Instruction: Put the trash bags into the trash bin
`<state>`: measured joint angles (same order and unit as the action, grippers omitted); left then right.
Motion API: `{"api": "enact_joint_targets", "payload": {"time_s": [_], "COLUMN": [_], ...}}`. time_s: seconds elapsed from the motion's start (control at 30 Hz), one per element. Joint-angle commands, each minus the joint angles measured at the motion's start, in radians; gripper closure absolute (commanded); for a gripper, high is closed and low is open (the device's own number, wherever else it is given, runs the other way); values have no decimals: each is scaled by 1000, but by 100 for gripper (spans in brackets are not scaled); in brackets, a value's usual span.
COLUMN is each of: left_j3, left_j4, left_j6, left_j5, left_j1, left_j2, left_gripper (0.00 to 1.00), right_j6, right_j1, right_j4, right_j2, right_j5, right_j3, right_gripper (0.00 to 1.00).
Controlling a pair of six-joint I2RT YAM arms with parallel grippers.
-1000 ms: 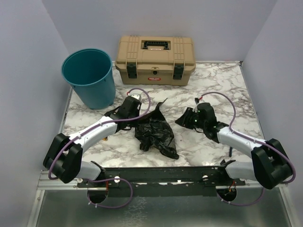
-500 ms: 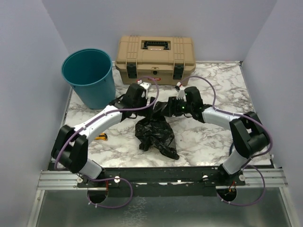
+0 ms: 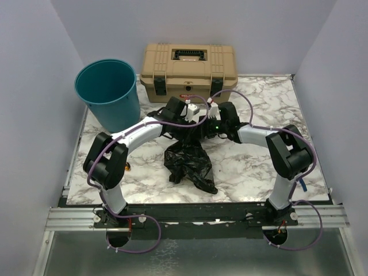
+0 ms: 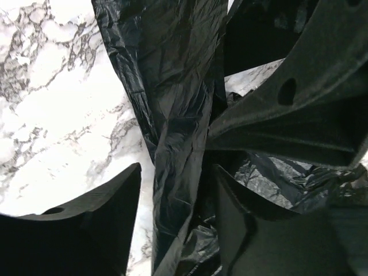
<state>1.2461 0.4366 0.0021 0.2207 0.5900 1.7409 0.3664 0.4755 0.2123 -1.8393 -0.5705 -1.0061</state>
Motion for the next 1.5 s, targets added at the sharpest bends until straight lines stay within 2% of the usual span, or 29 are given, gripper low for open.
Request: {"api": "enact_joint_targets", "payload": {"time_s": [0.0, 0.13, 0.17, 0.23, 0.4, 0.53, 0.63, 0.73, 0.87, 0.97, 1.07, 1.23, 1.47], "left_j3": [58, 77, 79, 77, 41, 33, 30, 20, -17, -76, -143, -188, -193], "left_j4": [43, 45, 44, 34, -22, -39, -43, -48, -64, -92, -131, -147, -156], "left_j6": [68, 42, 35, 19, -30, -46, -53, -70, -138, -197, -231, -245, -252], "left_j5": [16, -6, -11, -22, -43, -7, 6, -16, -131, -160, -143, -133, -107], "left_j1": [-5, -4, -5, -4, -5, -9, -13, -20, -62, -130, -187, -211, -219], "left_j2": [61, 89, 93, 89, 46, 29, 18, -7, -60, -122, -178, -211, -195], "left_gripper": [55, 82, 92, 100, 100, 100, 100, 100, 100, 100, 100, 100, 100], "right_j6": [-34, -32, -29, -28, -13, -14, -12, -11, 49, 127, 182, 240, 234], "right_j1": [-6, -5, -5, -5, -2, 6, 6, 6, 5, -1, -8, -9, -10], "right_j4": [38, 37, 42, 45, 68, 82, 98, 91, -5, -2, 38, 53, -6], "right_j2": [-37, -69, -74, -81, -87, -77, -63, -43, 0, 55, 108, 192, 217], "right_j5": [-65, -79, -78, -73, -78, -81, -87, -45, 188, 323, 357, 408, 385], "right_j3": [-37, -54, -55, -55, -50, -40, -31, -18, 8, 89, 162, 216, 178], "right_gripper": [45, 47, 48, 51, 67, 72, 83, 99, 100, 99, 99, 99, 99]}}
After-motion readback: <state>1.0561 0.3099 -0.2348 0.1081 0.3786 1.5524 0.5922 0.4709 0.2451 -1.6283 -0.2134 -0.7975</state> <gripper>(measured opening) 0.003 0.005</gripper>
